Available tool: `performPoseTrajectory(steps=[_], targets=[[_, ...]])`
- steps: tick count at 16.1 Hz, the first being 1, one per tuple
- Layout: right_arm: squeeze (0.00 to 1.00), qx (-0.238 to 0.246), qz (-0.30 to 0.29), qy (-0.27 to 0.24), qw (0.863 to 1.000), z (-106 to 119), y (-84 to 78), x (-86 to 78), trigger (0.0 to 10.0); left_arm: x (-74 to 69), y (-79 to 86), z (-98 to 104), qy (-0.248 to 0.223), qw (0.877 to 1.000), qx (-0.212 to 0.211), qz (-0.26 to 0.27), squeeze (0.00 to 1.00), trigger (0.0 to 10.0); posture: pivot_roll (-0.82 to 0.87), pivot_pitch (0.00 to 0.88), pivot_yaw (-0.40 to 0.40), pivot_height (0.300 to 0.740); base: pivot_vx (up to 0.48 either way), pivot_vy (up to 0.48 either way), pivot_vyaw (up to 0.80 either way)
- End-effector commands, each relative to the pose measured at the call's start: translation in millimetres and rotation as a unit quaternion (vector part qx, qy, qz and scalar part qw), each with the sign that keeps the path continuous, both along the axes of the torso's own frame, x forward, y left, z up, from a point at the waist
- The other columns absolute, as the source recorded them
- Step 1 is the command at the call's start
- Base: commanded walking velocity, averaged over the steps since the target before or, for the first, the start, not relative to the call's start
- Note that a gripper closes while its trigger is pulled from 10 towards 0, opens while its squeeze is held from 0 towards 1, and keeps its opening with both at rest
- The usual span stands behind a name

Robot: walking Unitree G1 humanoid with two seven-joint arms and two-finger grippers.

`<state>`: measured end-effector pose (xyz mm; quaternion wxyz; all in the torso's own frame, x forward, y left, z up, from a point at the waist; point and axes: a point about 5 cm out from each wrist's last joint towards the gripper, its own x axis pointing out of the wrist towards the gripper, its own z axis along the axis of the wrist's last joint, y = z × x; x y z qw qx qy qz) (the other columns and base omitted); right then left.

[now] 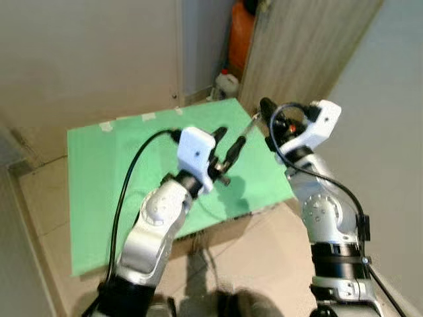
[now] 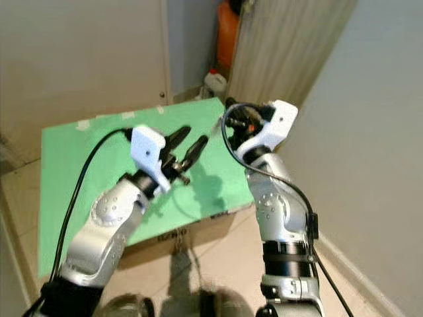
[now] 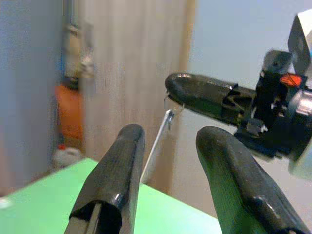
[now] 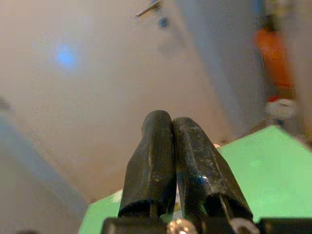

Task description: Hang keys on a hook

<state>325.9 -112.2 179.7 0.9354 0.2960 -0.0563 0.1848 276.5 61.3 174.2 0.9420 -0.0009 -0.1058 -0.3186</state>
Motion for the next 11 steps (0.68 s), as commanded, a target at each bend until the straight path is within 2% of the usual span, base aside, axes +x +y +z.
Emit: performPoseTrajectory(steps=[1,7,11], targets=[[0.00,0.005,0.002,-0.019,1.000,7.0,-1.6,-0.8,10.0,0.9,-2.3,2.5,-0.006,1.000,0.006,-0.006,0.00,10.0,0.09,0.124,-0.059,0.740,0.000,0.000,0.00],[0.00,0.052,0.016,-0.050,0.997,22.3,-0.6,0.3,10.0,6.6,-0.6,29.3,-0.049,0.998,0.007,-0.026,0.00,10.0,0.10,0.123,-0.058,0.740,0.000,0.000,0.00],[0.00,0.148,0.042,-0.099,0.983,49.3,-6.2,-1.3,10.0,7.6,-0.8,34.1,-0.062,0.997,0.018,-0.031,0.00,10.0,0.10,0.121,-0.056,0.740,0.000,0.000,0.00]])
